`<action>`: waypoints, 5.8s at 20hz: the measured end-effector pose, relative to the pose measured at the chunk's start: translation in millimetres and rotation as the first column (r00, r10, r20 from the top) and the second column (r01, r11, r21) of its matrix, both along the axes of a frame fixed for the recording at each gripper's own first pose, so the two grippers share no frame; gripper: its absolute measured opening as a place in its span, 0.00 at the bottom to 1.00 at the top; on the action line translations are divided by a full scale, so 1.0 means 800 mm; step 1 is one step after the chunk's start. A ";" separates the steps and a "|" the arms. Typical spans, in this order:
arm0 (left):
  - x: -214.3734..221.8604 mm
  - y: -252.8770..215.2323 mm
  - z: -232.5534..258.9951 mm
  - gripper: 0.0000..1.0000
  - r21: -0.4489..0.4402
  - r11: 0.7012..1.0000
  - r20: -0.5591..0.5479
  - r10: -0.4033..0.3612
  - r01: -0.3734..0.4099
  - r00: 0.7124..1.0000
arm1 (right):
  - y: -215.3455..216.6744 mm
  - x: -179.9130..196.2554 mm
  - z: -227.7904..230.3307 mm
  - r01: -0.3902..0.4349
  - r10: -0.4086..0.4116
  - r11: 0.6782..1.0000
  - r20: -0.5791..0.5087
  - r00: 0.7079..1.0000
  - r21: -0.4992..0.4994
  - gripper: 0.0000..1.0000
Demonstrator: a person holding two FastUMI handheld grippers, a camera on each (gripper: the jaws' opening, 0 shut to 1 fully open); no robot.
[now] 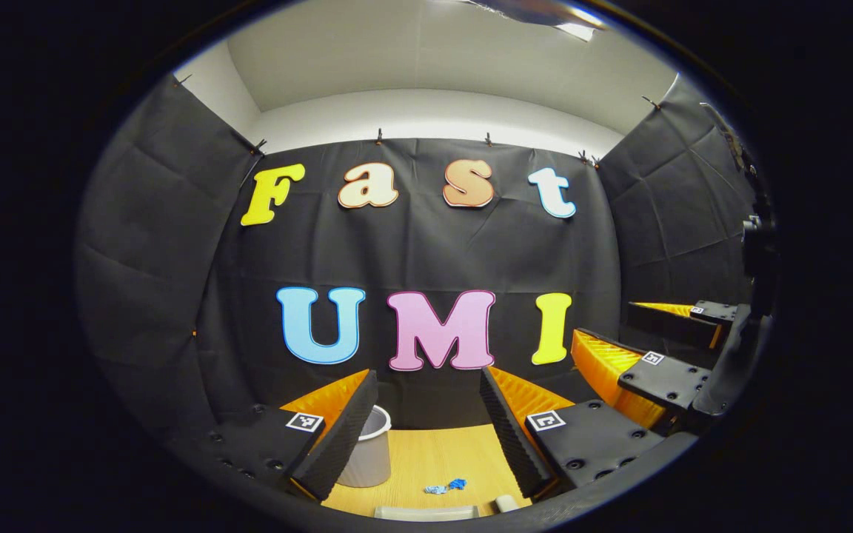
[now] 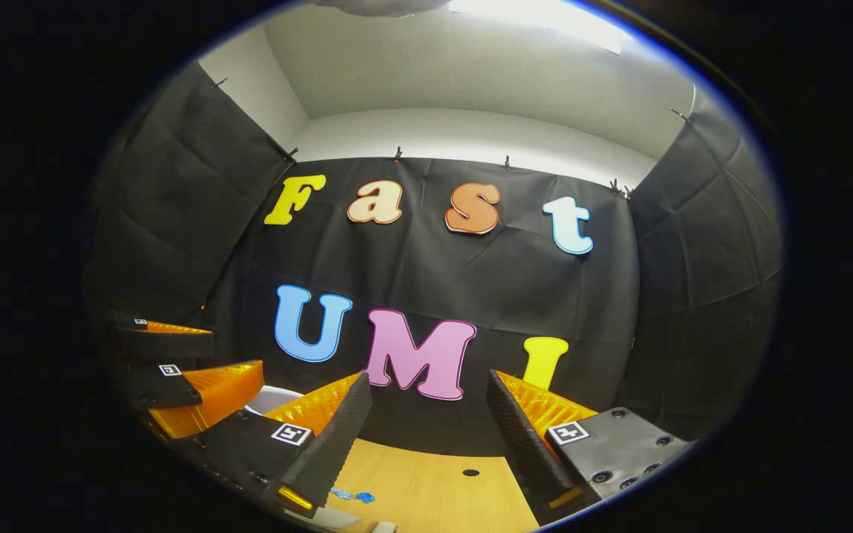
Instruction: Pick up the small broom and dustpan from the desktop, sweep the trash into the dustpan with the broom, and then empty the trash into the garbage bin.
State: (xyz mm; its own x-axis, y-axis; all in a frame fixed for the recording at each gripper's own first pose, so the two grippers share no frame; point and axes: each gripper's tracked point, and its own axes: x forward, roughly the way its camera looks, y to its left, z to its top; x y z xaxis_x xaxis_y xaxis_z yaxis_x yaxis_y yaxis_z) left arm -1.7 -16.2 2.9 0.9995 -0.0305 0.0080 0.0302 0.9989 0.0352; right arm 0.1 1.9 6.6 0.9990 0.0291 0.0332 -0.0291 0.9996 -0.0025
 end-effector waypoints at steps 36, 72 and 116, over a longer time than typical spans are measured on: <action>0.011 0.007 -0.030 0.82 -0.048 0.997 -0.137 -0.069 0.063 0.988 | 0.010 0.020 -0.004 0.064 -0.063 0.998 -0.034 0.997 0.016 0.96; -0.020 0.003 -0.321 0.87 -0.045 0.992 -0.996 -0.053 -0.115 -0.075 | 0.105 -0.182 -0.560 0.110 0.216 0.973 -0.965 -0.150 0.201 0.99; 0.003 0.071 -0.361 0.25 -0.010 0.960 -0.993 0.022 0.279 -0.113 | 0.018 -0.031 -0.573 -0.203 0.096 0.974 -0.994 -0.053 0.105 0.30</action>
State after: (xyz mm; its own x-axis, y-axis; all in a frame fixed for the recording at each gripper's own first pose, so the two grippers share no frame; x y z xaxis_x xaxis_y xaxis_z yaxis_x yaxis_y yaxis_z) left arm 0.3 40.4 -286.3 -0.1137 -0.0094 -0.9935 0.3089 0.9500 -0.0443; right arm -24.9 16.5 -451.7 -0.0260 0.1309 -0.9911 -0.2037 0.9699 0.1334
